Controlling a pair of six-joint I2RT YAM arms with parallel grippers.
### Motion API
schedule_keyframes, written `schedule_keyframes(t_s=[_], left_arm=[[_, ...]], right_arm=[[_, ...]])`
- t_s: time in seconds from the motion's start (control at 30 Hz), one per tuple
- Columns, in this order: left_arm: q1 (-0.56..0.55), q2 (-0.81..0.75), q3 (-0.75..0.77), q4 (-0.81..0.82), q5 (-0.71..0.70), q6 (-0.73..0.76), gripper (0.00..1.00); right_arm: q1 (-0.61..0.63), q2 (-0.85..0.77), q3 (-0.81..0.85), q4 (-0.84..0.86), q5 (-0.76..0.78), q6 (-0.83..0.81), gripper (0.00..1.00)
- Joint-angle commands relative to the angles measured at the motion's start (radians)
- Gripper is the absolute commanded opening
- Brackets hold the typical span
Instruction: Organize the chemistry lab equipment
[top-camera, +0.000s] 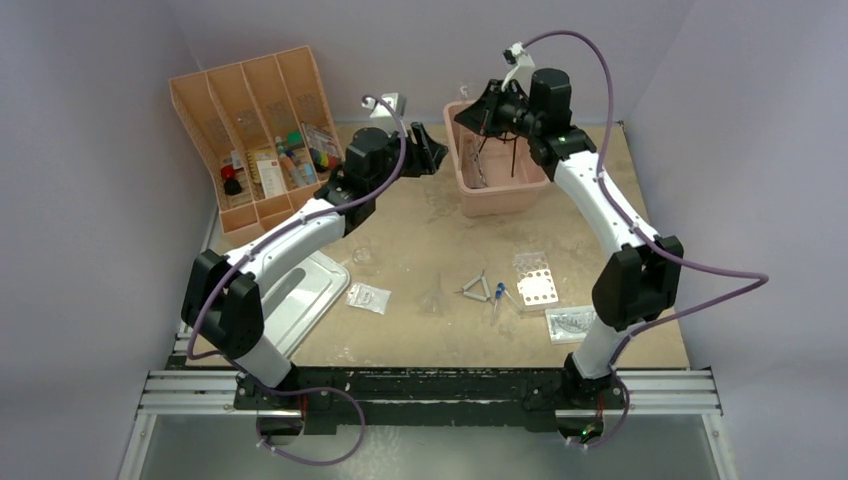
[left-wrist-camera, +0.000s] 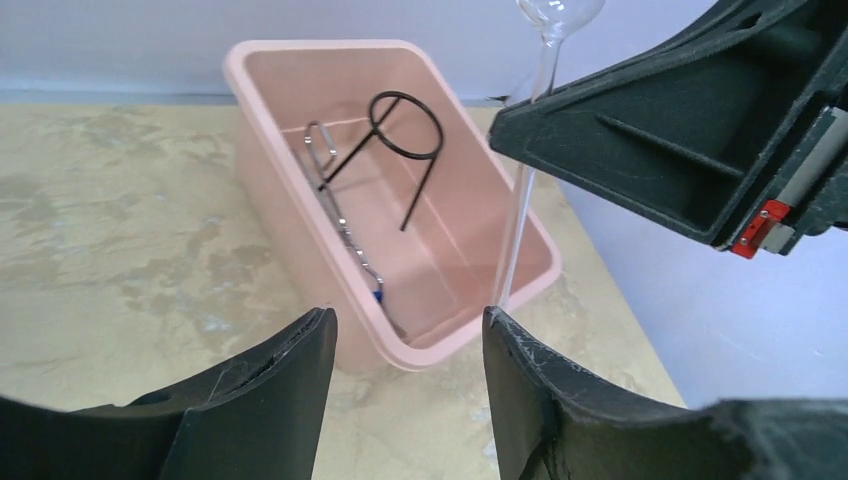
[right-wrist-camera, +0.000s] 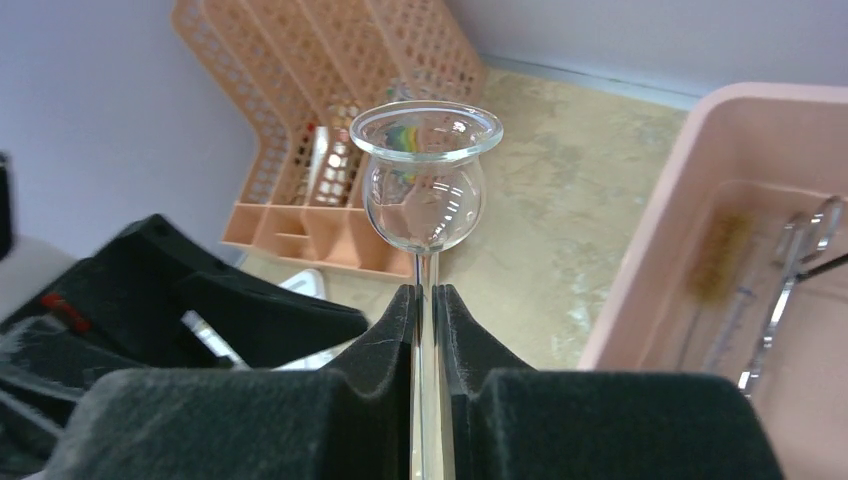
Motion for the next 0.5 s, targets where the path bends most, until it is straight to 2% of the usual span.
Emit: schedule_keyframes(t_s=[0.0,0.2,0.47], left_arm=[[0.034,-0.039,0.021,-0.022,-0.05,-0.016,0.55],[0.075,-0.018,0.05,-0.114,-0.099,0.045,0.56],[0.115,0.087,0.185,-0.282,-0.067,0.095,0.57]], right_arm=[[-0.024,0.085,0.134,-0.185,0.101,-0.172,0.05],[-0.055,0.239,0.262,-0.276,0.185,-0.234,0.06],[-0.055,0.431,0.414,-0.318,0.296,-0.26,0.06]])
